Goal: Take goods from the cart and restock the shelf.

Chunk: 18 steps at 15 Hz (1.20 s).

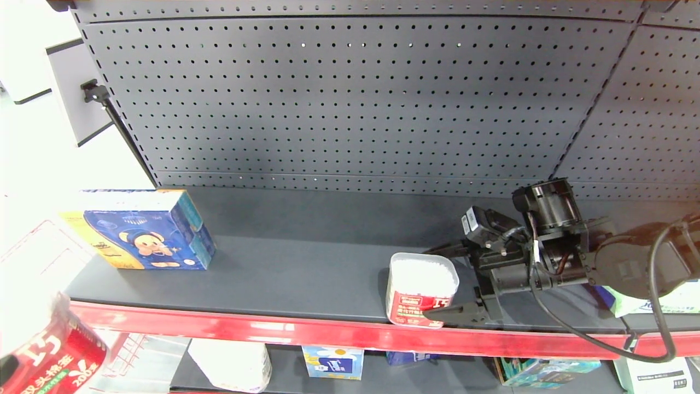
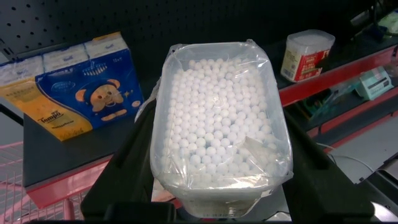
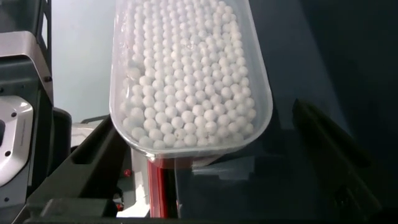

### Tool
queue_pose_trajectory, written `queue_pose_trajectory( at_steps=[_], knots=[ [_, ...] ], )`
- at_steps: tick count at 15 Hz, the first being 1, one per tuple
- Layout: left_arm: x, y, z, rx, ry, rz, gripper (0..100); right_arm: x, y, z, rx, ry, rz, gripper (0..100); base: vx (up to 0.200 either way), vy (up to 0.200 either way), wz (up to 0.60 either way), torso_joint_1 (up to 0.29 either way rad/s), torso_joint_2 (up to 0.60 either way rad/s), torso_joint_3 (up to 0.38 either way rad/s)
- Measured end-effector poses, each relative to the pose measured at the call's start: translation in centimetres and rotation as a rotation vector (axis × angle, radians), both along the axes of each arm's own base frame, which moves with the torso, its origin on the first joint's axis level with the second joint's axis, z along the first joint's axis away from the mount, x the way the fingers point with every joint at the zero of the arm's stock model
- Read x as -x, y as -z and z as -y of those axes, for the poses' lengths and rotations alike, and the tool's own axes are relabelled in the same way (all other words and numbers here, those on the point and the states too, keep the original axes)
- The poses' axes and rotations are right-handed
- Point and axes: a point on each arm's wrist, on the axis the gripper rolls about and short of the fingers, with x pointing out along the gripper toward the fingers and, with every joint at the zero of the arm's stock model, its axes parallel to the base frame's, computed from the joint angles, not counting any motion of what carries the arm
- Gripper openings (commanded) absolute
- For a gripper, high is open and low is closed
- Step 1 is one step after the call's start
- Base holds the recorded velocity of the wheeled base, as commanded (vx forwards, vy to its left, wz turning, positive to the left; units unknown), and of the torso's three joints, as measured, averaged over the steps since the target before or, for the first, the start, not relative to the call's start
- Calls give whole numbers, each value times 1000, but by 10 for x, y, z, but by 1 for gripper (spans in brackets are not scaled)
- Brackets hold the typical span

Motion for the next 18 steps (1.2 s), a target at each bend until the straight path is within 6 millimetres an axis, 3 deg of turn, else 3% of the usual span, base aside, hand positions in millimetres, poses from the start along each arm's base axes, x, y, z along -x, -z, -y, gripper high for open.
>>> queue_pose_trajectory(
  at_steps=[11, 18],
  knots=[
    [0, 1, 0, 0, 0, -5, 0, -1, 0, -2, 17, 14, 9, 100, 0, 0, 0, 0, 0, 0],
    [-4, 2, 0, -1, 9, -20, 0, 27, -15, 11, 6, 26, 33, 100, 0, 0, 0, 0, 0, 0]
  ],
)
